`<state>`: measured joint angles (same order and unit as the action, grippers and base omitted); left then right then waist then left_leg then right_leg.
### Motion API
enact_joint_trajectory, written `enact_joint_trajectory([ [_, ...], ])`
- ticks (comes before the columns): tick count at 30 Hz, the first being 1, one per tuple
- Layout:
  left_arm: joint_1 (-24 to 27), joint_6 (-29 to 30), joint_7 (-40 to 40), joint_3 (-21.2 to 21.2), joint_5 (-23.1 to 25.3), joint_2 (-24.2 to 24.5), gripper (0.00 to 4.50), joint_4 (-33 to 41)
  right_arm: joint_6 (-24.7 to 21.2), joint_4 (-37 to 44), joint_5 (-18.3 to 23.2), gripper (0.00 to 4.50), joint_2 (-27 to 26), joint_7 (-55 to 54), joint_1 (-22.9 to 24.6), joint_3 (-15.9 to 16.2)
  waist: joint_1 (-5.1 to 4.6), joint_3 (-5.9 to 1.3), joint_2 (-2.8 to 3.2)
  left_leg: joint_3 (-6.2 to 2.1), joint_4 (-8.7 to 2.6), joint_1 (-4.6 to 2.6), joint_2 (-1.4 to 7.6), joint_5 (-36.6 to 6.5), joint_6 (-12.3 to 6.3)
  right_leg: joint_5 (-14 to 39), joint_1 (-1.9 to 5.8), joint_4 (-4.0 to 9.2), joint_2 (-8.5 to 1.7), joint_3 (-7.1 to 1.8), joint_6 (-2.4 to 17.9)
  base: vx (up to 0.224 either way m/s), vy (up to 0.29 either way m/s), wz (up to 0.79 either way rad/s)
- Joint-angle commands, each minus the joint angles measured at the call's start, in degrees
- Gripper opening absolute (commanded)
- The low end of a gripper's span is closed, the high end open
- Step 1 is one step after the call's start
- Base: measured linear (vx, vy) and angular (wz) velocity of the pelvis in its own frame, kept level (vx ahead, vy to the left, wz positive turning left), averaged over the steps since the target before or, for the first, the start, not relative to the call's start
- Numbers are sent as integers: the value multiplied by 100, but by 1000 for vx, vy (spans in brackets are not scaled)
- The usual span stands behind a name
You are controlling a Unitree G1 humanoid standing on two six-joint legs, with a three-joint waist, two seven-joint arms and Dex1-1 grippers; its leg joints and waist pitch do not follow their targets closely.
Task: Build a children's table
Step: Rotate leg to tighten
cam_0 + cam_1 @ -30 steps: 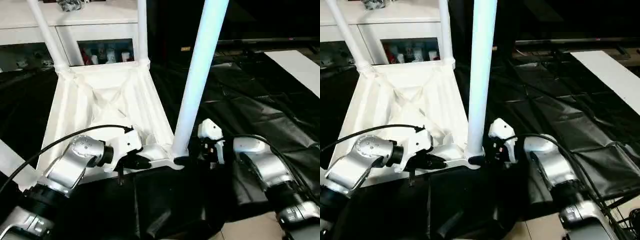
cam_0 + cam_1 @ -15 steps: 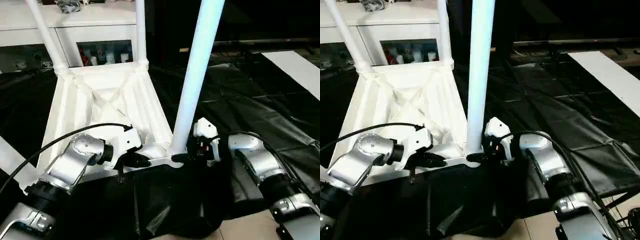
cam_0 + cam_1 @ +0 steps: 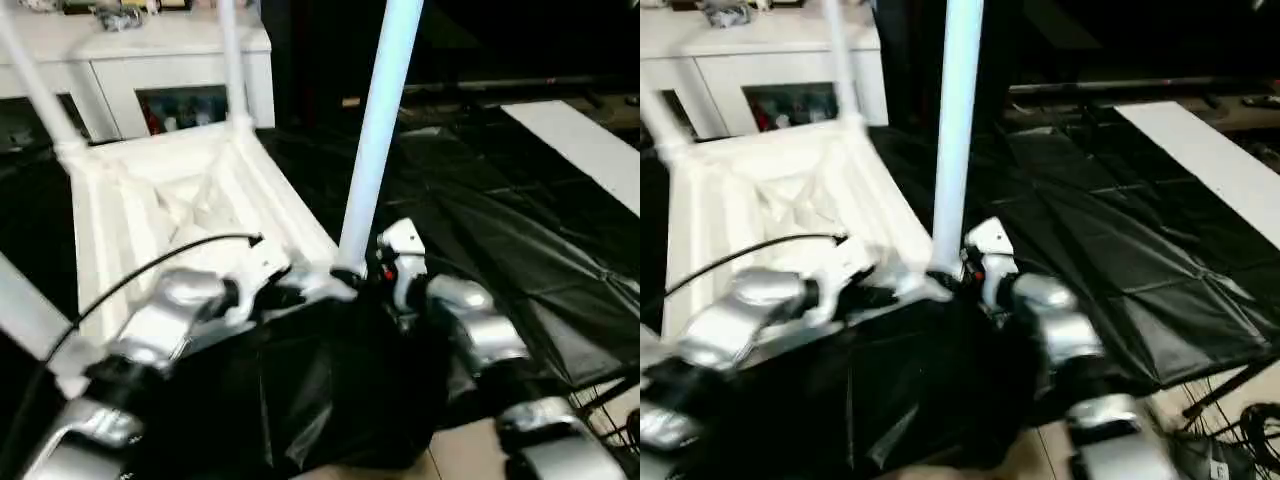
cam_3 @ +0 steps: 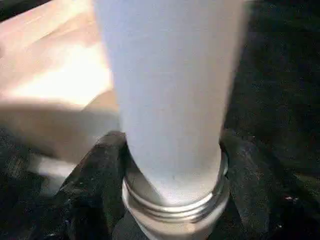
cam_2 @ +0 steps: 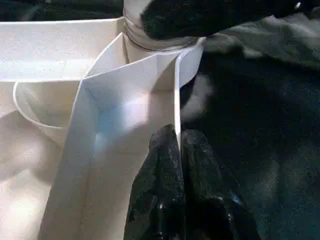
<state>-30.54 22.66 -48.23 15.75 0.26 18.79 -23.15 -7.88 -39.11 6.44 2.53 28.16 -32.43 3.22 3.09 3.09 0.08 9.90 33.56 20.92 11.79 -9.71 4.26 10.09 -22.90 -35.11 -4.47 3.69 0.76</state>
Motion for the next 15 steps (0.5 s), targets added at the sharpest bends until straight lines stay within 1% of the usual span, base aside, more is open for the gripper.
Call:
enact_joint_trajectory([
  [1, -201, 183, 438, 166, 100, -398, 0, -220, -272, -365, -61, 264, -511, -790, -143, 106, 9, -324, 46, -67, -450, -90, 81, -2062, 241, 2729, 151, 580, -338, -215, 733, 0, 0, 0],
  [2, -265, 187, 514, 203, 137, -500, 0, -307, -304, -412, -95, 258, -655, -940, -179, 124, 14, -327, 58, -73, -444, -115, 78, -2142, 262, 2838, 128, 600, -345, -206, 698, 0, 0, 0],
  [3, -289, 187, 545, 213, 155, -537, 0, -340, -325, -416, -108, 258, -709, -997, -184, 127, 7, -323, 37, -72, -444, -105, 73, -2157, 254, 2856, 132, 608, -337, -204, 665, 0, 0, 0],
  [5, -336, 161, 581, 237, 198, -600, 0, -398, -396, -404, -144, 258, -804, -1057, -182, 152, 28, -328, 46, -78, -458, -96, 83, -2173, 223, 2785, 138, 609, -345, -210, 607, 0, 0, 0],
  [7, -349, 136, 525, 263, 217, -607, 0, -397, -388, -274, -244, 258, -813, -921, -103, 281, 30, -330, 35, -77, -469, -76, 86, -2150, 204, 2640, 149, 594, -337, -216, 619, 0, 0, 0],
  [8, -341, 137, 461, 282, 225, -581, 0, -373, -347, -158, -305, 258, -770, -763, -36, 376, 34, -331, 40, -72, -470, -84, 87, -2164, 201, 2605, 141, 593, -337, -219, 626, 0, 0, 0],
  [9, -335, 131, 438, 290, 234, -565, 0, -366, -326, -122, -333, 258, -751, -744, -15, 401, 32, -326, 37, -71, -470, -77, 86, -2167, 196, 2602, 143, 594, -334, -220, 623, 0, 0, 0],
  [10, -301, 85, 335, 327, 260, -492, 0, -325, -232, -18, -382, 292, -672, -665, 46, 446, 45, -329, 43, -69, -472, -78, 86, -2151, 192, 2602, 146, 600, -343, -225, 611, 0, 0, 0],
  [11, -273, 86, 275, 344, 278, -444, 0, -297, -171, 5, -401, 312, -608, -625, 55, 462, 47, -337, 41, -70, -473, -72, 91, -2114, 188, 2534, 151, 589, -349, -230, 626, 0, 0, 0],
  [12, -247, 84, 229, 353, 290, -405, 0, -274, -123, 21, -411, 312, -555, -606, 57, 461, 47, -338, 47, -72, -476, -68, 94, -2096, 192, 2488, 155, 580, -347, -229, 645, 0, 0, 0],
  [13, -198, 15, 128, 381, 301, -330, 0, -223, -89, 42, -410, 329, -473, -569, 46, 439, 48, -341, 45, -69, -477, -60, 95, -2041, 185, 2378, 165, 571, -341, -231, 674, 0, 0, 0],
  [14, -167, -34, 63, 399, 307, -282, 0, -190, -75, 53, -410, 329, -422, -552, 36, 422, 39, -346, 43, -63, -479, -42, 95, -1971, 176, 2222, 180, 551, -337, -237, 718, 0, 0, 0],
  [15, -127, -24, 16, 398, 299, -227, 0, -136, -71, 72, -406, 336, -350, -513, 20, 398, 44, -346, 65, -71, -482, -42, 99, -1956, 181, 2163, 187, 539, -341, -235, 745, 0, 0, 0],
])
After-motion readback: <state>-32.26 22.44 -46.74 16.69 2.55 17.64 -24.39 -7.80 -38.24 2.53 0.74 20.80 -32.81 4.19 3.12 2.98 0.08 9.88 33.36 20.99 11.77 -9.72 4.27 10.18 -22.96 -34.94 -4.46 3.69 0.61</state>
